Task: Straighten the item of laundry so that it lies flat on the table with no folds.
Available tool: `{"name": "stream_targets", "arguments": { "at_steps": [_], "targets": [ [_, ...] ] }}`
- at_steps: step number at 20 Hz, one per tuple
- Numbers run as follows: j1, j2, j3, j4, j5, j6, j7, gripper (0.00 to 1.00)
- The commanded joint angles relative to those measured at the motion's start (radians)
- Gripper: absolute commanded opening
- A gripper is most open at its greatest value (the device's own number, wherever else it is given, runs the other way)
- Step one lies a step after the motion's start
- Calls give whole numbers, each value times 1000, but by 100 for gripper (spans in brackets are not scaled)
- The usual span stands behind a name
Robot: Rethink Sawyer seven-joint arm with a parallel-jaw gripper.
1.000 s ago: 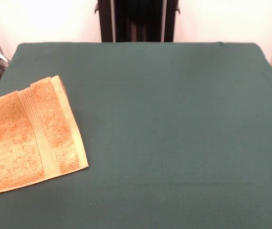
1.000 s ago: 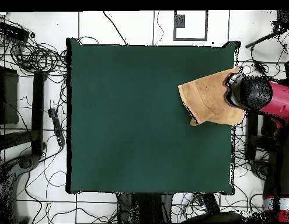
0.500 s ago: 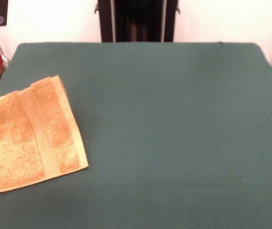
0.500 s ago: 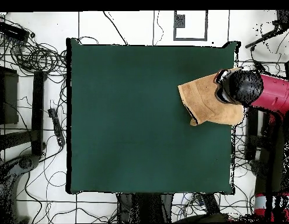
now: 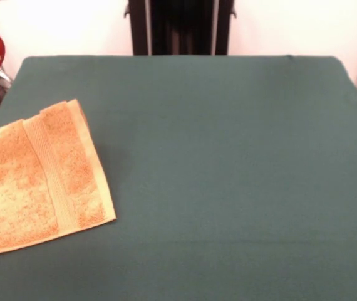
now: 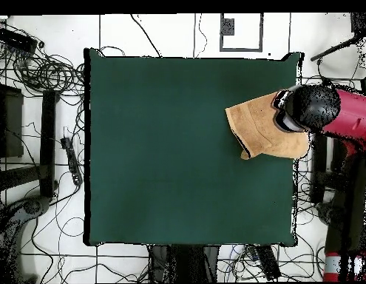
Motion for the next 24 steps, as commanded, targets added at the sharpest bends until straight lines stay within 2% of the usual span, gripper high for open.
{"name": "stream_targets", "arguments": {
  "at_steps": [1, 8, 14, 21, 24],
  "targets": [
    [28, 114, 130, 104, 30, -69, -99, 100],
    [1, 192, 180, 98, 74, -87, -122, 100],
    [44, 211, 136, 69, 37, -82, -89, 100],
    [94, 285, 85, -44, -6, 1, -97, 100],
    [97, 339, 81, -93, -29, -23, -123, 100]
  ]
}}
